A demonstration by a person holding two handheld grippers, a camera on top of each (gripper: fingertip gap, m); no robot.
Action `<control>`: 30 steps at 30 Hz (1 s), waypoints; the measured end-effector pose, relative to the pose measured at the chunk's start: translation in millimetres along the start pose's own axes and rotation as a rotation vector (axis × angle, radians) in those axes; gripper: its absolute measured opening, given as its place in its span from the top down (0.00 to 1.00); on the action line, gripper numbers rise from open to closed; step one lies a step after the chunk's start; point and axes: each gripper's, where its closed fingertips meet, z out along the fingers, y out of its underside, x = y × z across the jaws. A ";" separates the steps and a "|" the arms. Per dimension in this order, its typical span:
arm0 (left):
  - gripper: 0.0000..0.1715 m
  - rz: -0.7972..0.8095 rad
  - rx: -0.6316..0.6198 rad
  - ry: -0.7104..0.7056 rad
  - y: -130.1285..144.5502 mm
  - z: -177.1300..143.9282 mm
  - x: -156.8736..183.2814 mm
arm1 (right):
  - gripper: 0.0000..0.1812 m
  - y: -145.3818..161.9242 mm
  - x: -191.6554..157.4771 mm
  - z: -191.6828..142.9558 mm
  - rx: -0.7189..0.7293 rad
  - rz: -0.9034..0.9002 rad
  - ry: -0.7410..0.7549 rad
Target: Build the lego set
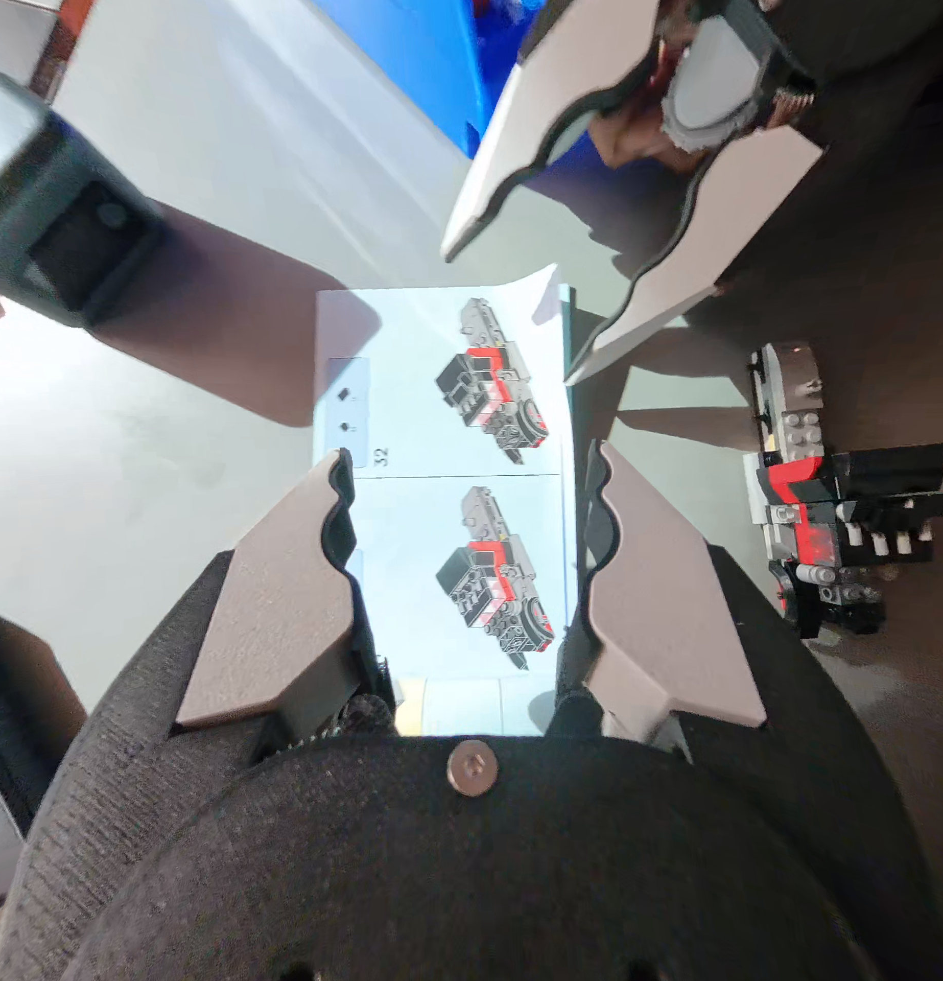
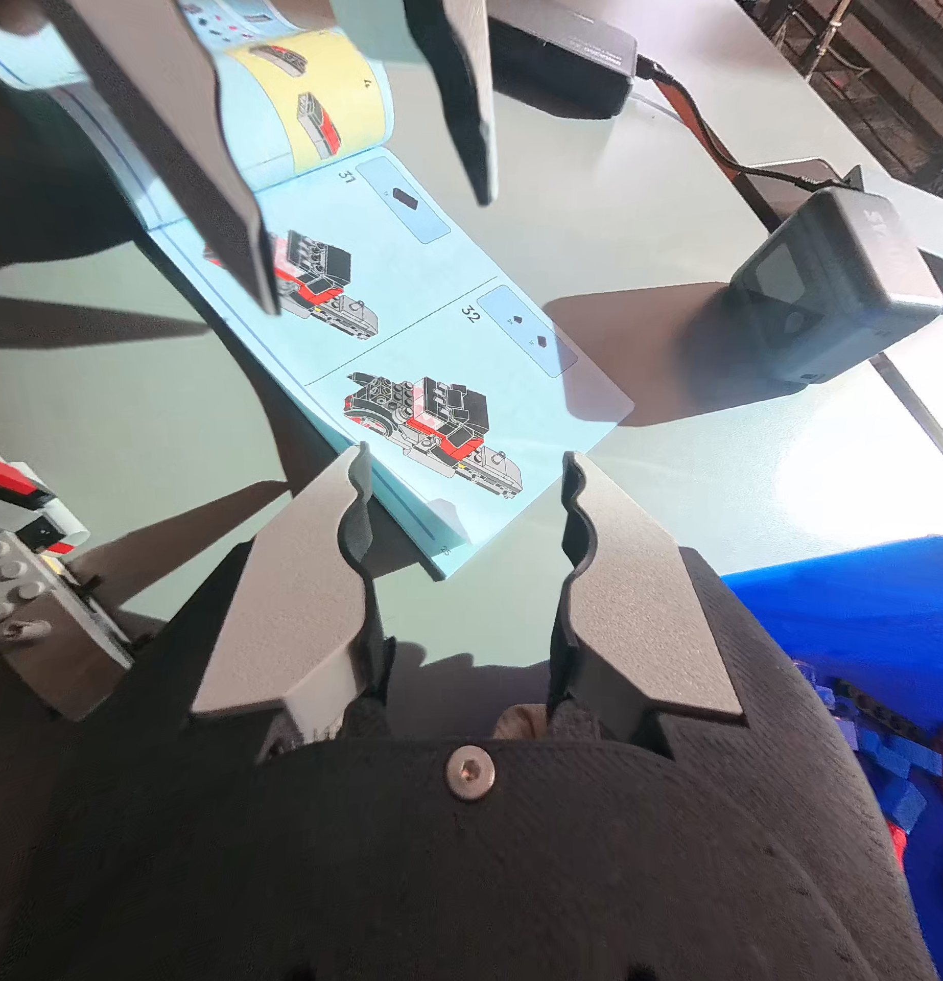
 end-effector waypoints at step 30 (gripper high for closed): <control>0.78 0.004 -0.155 -0.040 9.4 45.0 9.7 | 0.63 2.3 19.7 4.0 -0.042 -0.020 0.199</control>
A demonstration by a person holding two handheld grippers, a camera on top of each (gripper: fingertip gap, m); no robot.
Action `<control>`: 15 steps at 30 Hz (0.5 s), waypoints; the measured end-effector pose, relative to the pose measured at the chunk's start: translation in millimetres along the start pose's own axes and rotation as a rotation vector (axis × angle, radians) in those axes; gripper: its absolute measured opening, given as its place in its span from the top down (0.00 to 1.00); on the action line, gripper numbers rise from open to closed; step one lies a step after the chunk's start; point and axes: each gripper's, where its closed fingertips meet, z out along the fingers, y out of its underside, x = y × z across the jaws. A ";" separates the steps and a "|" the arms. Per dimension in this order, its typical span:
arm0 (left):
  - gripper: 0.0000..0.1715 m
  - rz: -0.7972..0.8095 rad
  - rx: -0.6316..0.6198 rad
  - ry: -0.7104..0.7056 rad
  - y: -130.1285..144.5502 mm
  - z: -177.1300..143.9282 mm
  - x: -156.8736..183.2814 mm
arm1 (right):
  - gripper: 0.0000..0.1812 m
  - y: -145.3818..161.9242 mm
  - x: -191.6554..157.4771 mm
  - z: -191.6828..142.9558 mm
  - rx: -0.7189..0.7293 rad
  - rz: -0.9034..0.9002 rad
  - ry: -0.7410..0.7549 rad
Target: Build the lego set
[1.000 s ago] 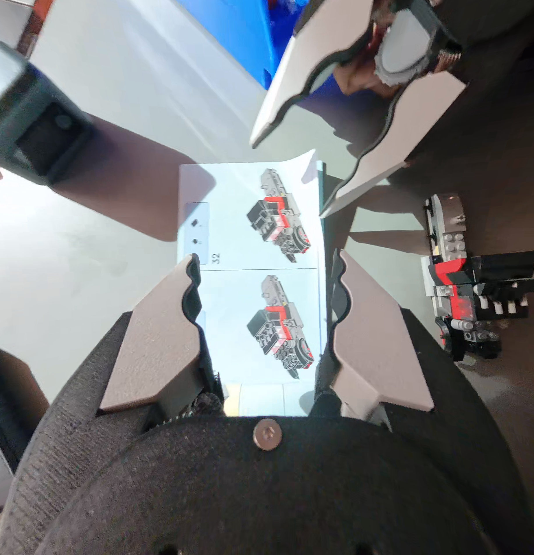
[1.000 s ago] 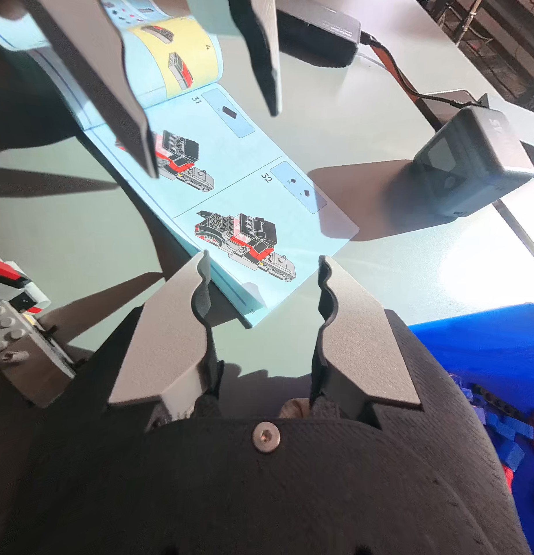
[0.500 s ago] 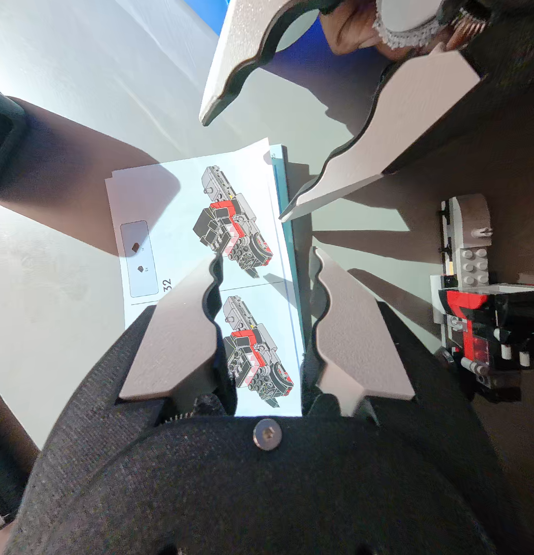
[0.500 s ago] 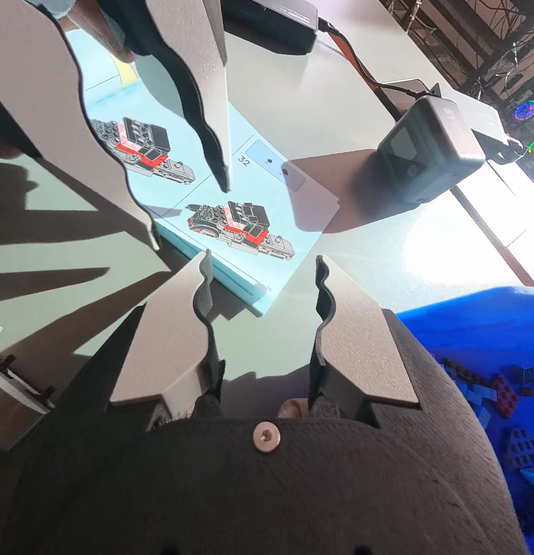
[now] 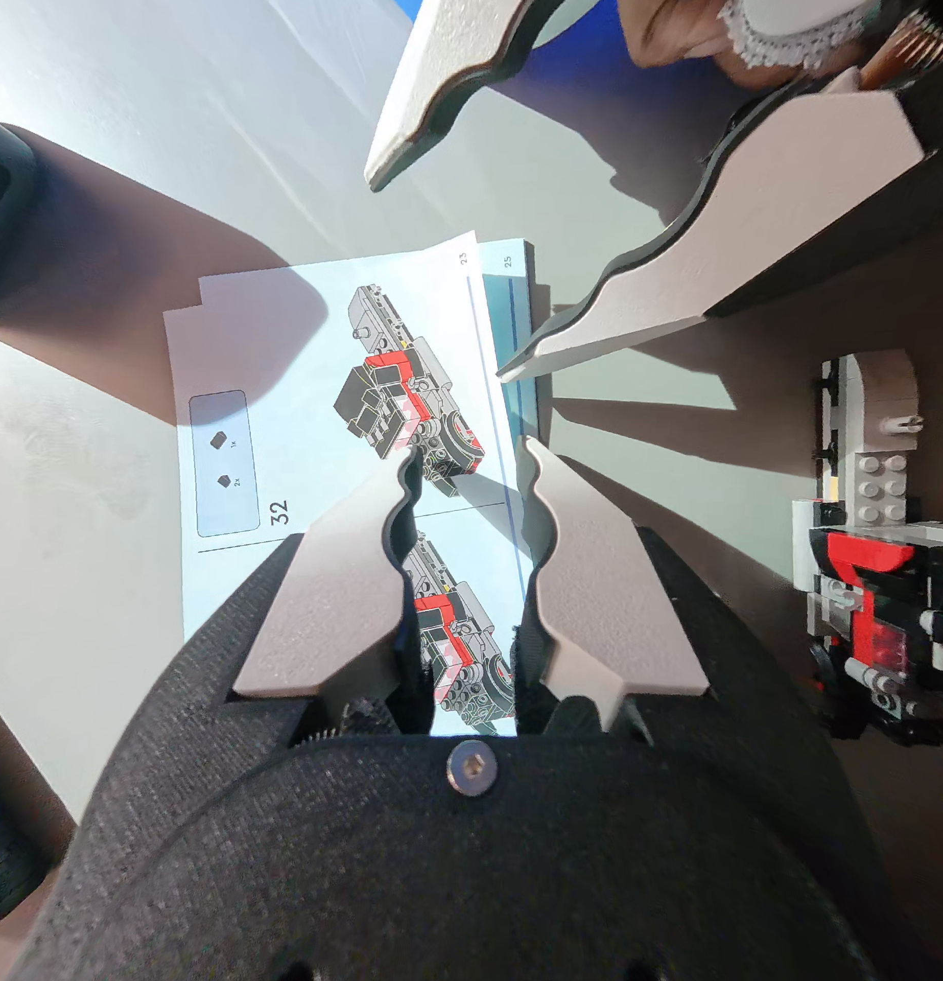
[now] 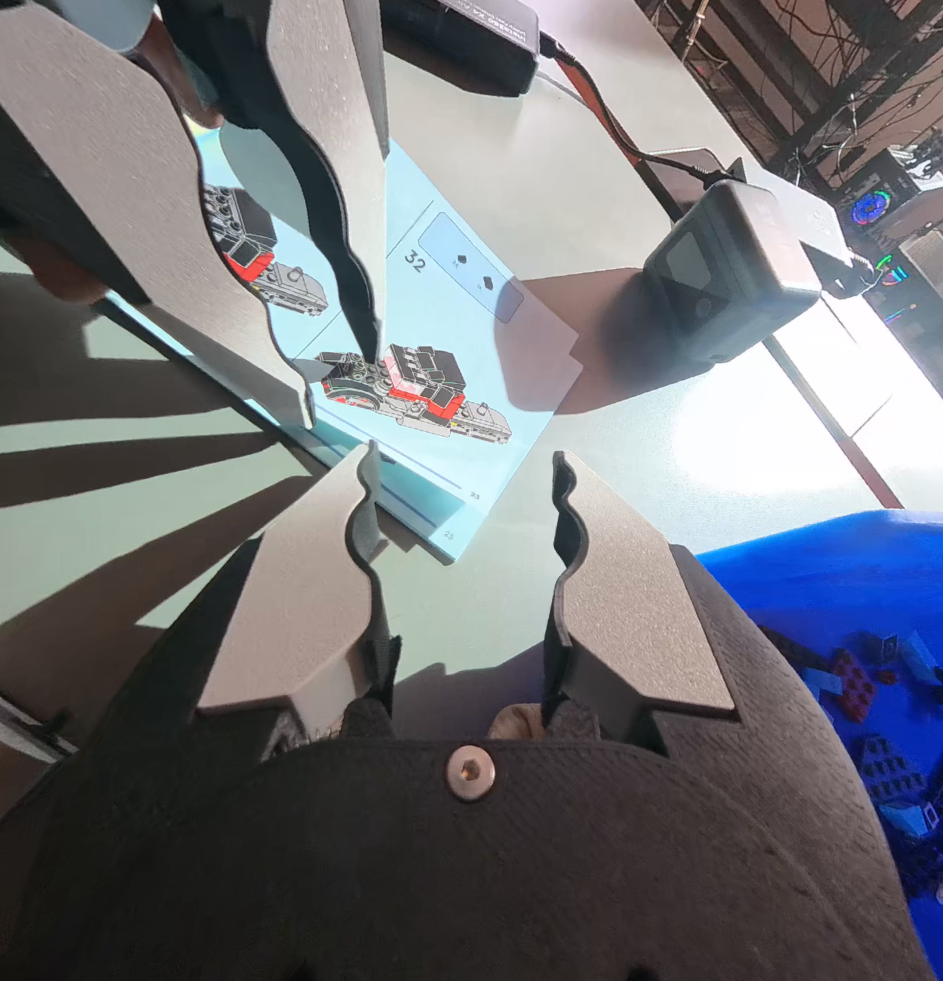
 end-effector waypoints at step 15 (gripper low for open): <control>0.91 -0.022 0.010 0.004 -2.5 4.0 -0.4 | 0.64 -8.1 6.4 -1.4 0.047 -0.009 0.063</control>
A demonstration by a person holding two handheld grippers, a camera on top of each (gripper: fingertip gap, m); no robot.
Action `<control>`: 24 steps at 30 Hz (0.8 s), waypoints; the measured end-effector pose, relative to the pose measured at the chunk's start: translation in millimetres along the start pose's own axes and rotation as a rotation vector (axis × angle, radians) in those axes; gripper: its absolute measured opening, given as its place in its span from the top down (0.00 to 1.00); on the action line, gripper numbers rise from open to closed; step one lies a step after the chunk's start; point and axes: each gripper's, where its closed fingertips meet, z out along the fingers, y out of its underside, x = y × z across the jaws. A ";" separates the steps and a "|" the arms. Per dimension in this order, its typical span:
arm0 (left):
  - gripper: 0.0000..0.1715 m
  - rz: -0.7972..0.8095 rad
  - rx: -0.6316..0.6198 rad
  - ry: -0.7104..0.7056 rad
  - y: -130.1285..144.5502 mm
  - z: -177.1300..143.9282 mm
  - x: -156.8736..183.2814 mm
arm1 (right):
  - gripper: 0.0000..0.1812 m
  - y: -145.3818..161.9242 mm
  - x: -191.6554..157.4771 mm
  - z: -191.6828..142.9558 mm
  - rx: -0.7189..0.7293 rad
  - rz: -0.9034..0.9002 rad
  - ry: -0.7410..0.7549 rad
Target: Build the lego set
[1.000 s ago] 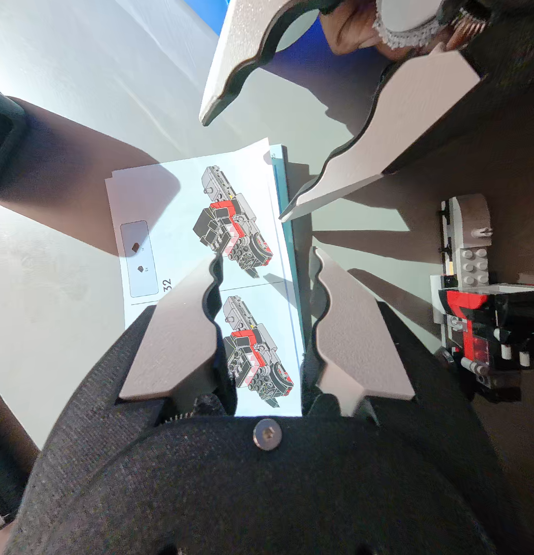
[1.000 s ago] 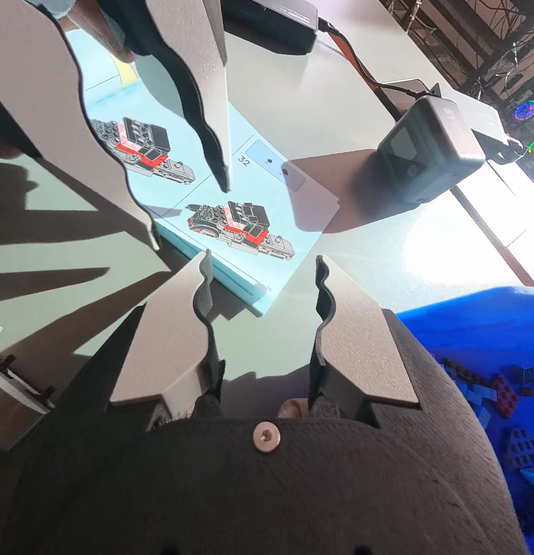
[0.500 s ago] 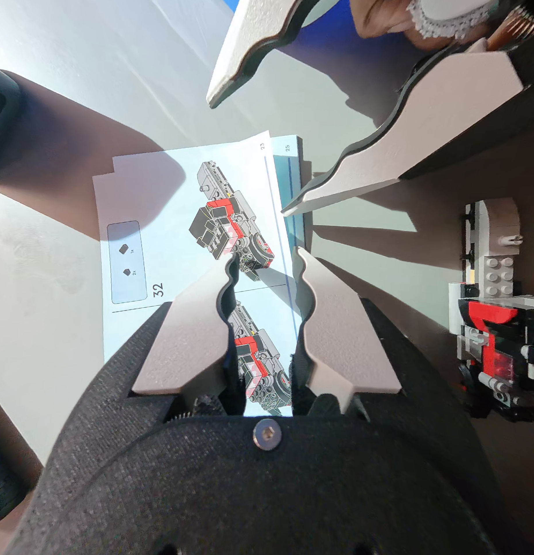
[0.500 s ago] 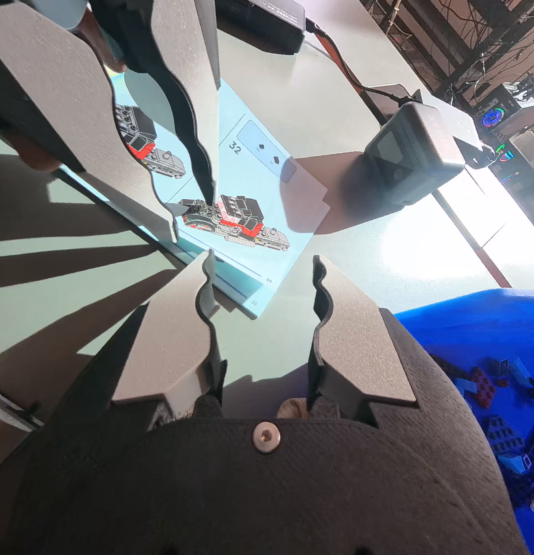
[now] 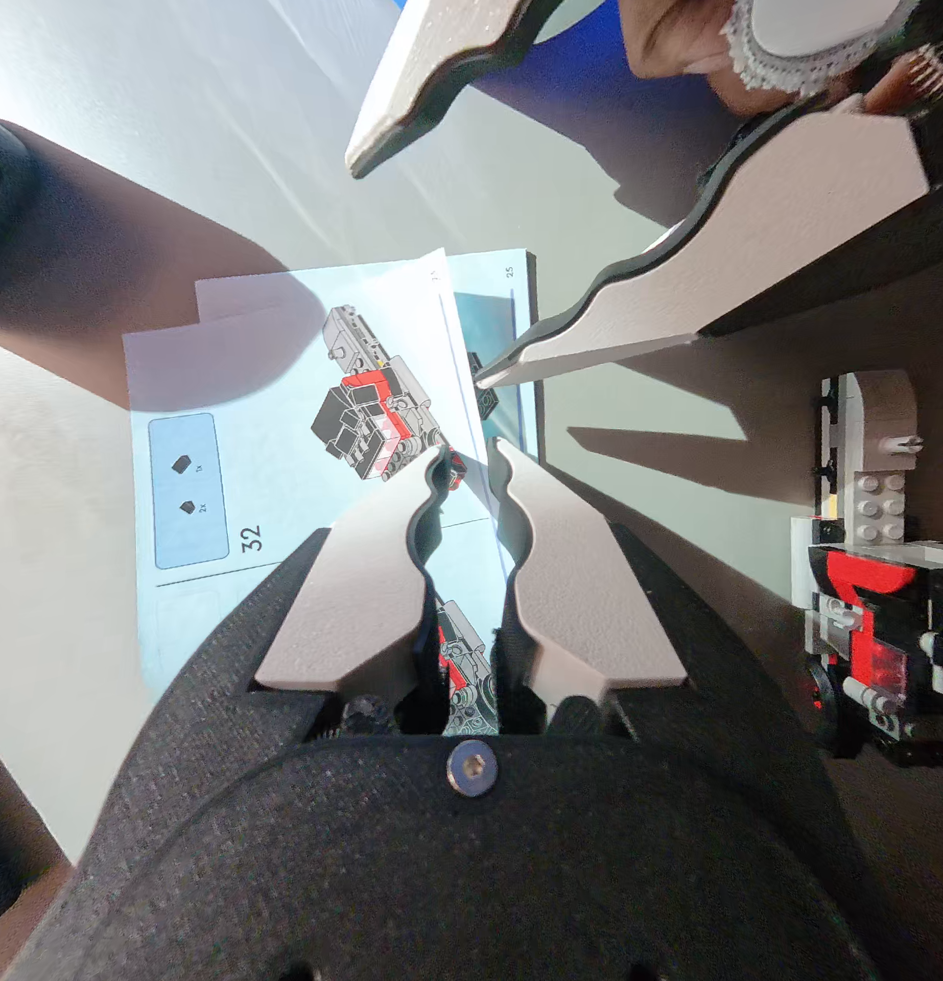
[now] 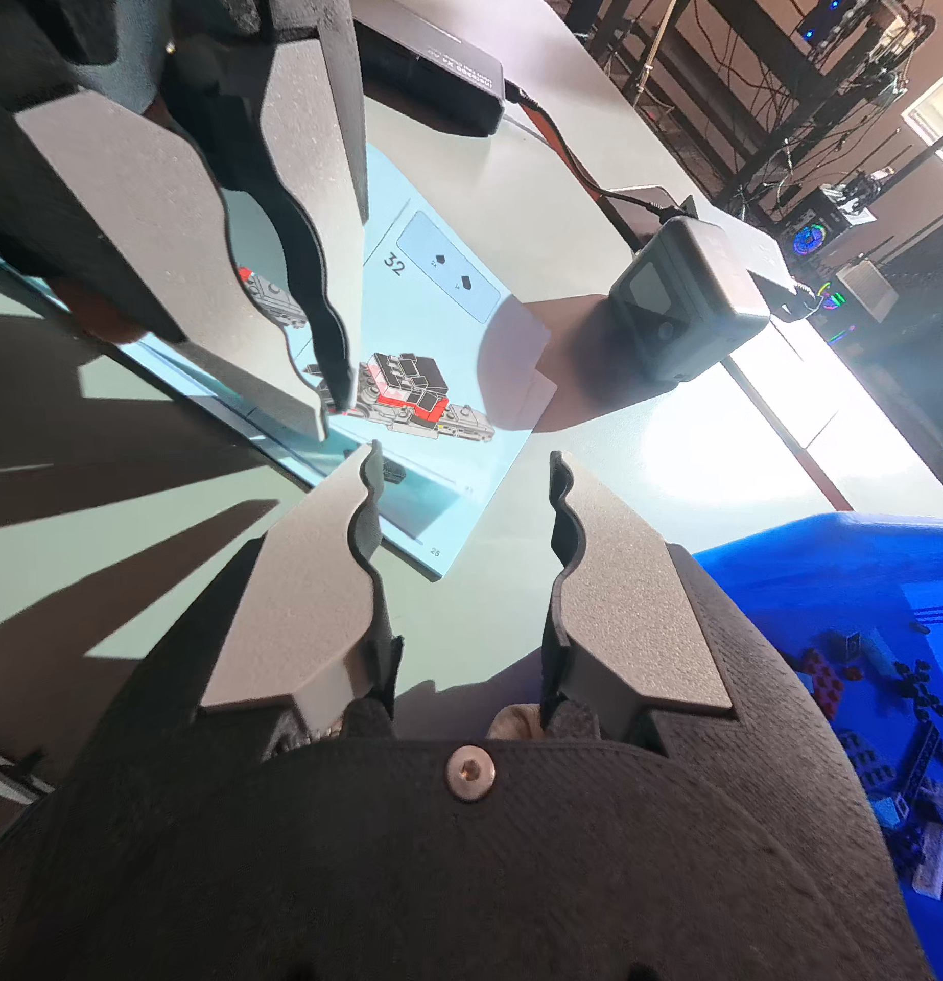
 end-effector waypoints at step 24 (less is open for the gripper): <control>0.99 -0.251 0.294 0.050 -2.3 -70.6 -12.2 | 0.67 -47.2 -3.4 30.5 0.059 0.235 -0.052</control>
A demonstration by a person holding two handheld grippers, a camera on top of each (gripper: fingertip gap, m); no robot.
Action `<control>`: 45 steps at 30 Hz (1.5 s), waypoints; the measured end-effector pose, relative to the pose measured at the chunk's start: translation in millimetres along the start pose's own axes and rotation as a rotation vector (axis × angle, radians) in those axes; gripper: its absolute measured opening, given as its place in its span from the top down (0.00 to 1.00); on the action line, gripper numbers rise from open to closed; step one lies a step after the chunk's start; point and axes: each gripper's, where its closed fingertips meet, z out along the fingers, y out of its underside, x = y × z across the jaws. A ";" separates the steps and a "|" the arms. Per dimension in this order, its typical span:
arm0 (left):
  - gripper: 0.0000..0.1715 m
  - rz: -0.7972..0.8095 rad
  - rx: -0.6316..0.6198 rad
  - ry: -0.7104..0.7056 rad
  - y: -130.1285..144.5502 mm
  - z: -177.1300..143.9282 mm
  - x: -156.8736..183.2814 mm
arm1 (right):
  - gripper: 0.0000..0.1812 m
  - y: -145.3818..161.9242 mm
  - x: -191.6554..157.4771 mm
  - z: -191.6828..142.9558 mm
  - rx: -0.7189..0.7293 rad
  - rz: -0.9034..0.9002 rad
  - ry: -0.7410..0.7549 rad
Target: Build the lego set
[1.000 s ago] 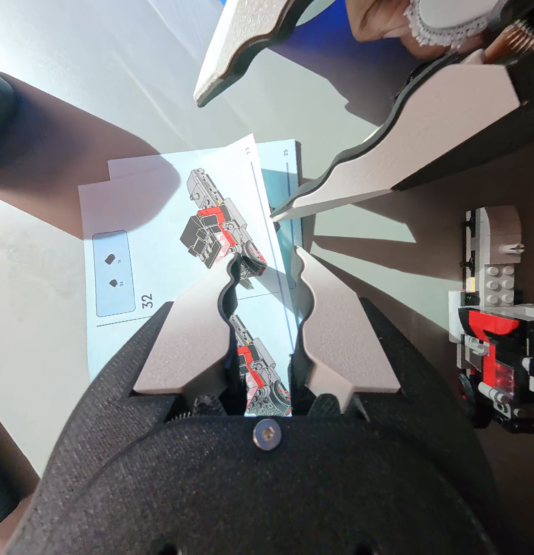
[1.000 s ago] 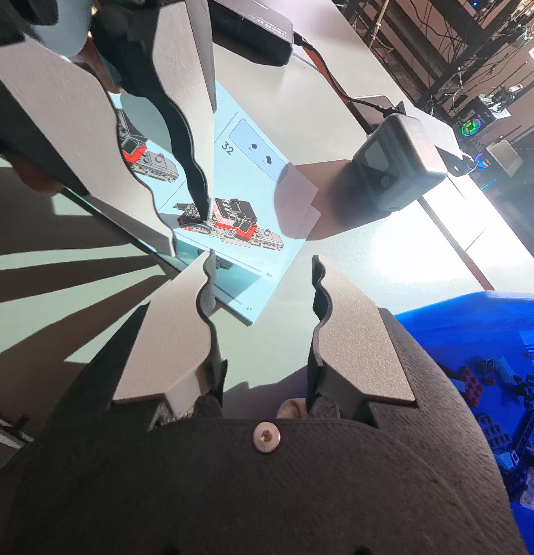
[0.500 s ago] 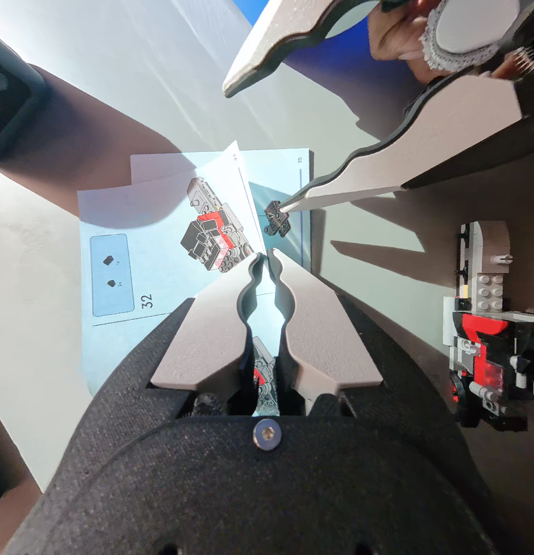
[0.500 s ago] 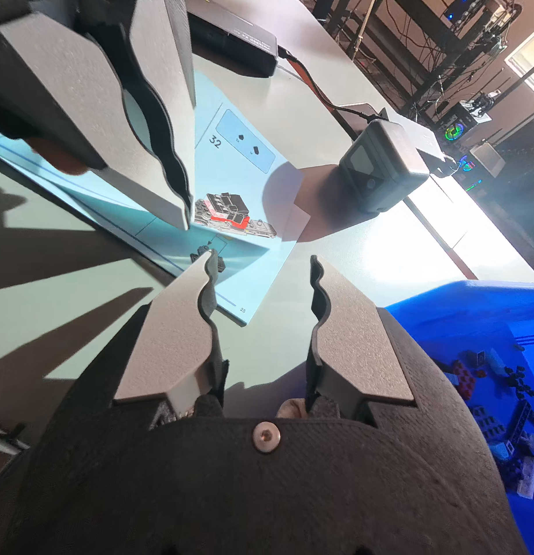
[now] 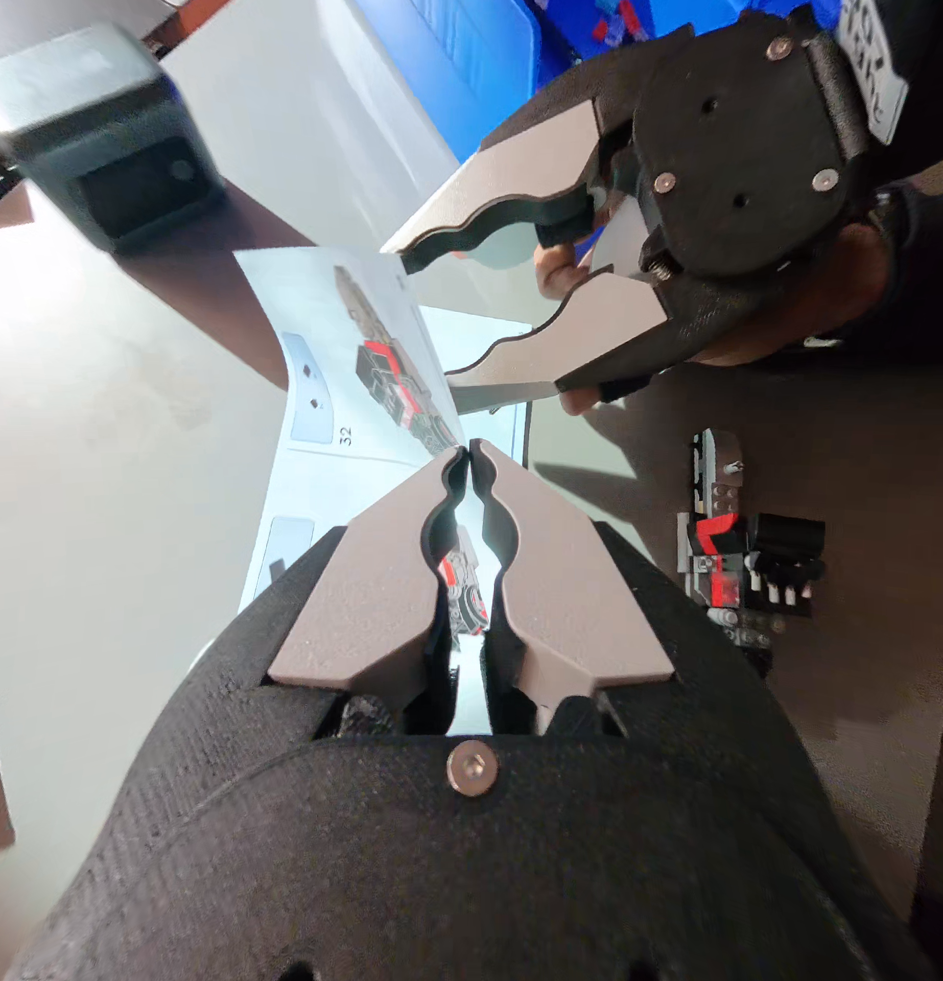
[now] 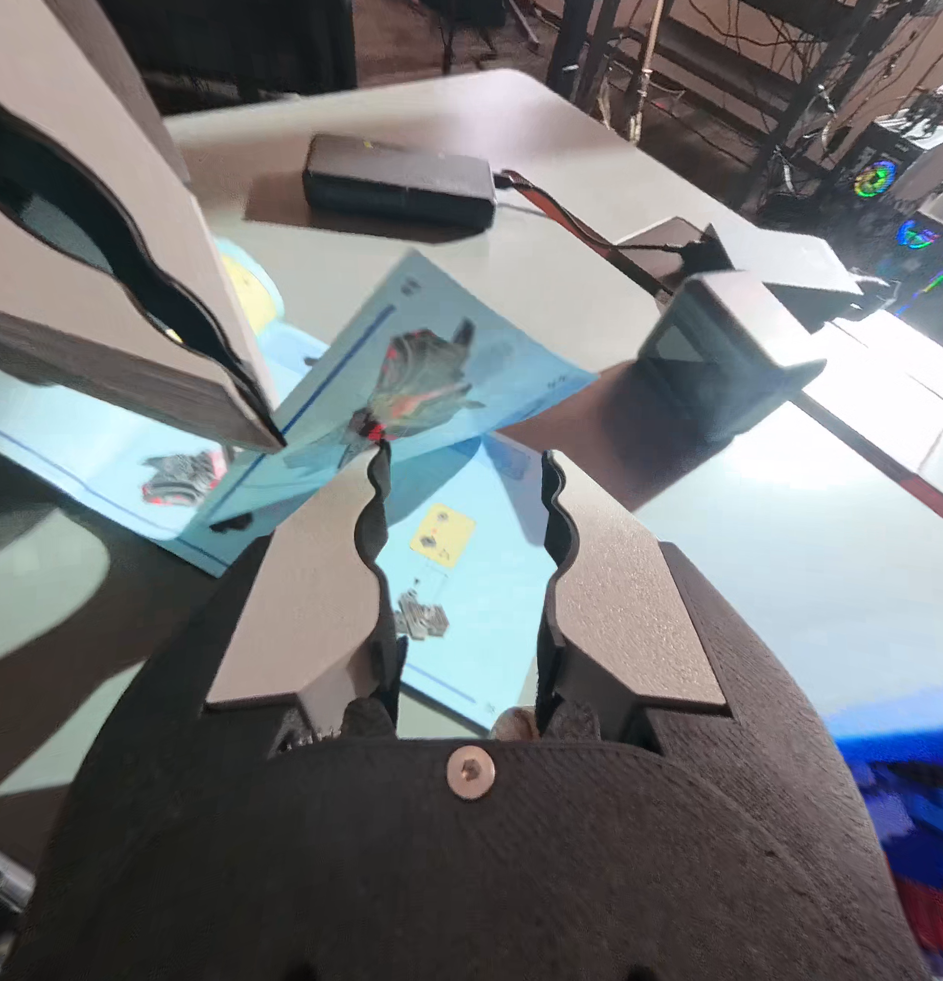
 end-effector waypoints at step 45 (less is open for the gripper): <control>0.68 -0.460 0.426 -0.247 193.9 -193.7 -74.4 | 0.66 -23.7 -114.9 43.4 -0.290 -0.293 -0.324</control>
